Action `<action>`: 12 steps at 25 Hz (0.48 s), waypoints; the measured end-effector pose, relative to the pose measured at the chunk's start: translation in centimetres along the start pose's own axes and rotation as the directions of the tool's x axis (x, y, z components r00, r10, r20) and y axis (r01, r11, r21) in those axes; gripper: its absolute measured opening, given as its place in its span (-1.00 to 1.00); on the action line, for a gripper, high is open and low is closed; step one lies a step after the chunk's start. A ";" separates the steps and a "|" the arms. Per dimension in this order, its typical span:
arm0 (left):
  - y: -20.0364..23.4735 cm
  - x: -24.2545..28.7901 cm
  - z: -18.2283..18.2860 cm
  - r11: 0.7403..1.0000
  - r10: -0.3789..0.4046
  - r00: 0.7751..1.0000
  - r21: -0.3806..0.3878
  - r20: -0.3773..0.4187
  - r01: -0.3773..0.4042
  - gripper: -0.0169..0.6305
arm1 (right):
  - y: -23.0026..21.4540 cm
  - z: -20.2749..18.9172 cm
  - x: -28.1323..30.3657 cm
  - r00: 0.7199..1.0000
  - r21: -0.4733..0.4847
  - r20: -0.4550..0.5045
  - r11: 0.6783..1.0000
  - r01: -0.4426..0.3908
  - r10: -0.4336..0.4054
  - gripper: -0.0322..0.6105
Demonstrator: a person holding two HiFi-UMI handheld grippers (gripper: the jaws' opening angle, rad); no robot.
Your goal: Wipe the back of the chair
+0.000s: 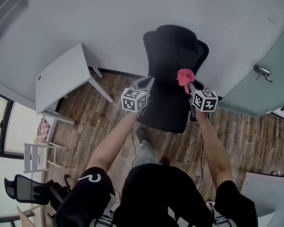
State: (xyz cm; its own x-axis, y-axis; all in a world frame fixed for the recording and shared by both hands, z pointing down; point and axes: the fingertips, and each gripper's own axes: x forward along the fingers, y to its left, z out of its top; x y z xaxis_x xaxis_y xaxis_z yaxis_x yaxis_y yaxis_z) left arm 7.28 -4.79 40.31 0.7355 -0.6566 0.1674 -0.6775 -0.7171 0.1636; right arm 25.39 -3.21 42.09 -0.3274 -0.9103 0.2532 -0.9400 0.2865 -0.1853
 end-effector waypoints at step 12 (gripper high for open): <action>13.6 5.8 1.8 0.997 -0.062 0.997 -0.046 -0.040 0.060 -0.87 | 1.1 2.9 16.4 0.997 0.012 -0.036 0.997 0.070 -0.070 -0.68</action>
State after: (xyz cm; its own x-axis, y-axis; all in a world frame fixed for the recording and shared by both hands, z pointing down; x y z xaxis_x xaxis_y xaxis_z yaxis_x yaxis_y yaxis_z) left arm 2.35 -18.73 41.71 0.7749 -0.6009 0.1961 -0.6319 -0.7437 0.2182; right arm 19.23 -18.66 43.27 -0.2643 -0.9169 0.2991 -0.9594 0.2182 -0.1787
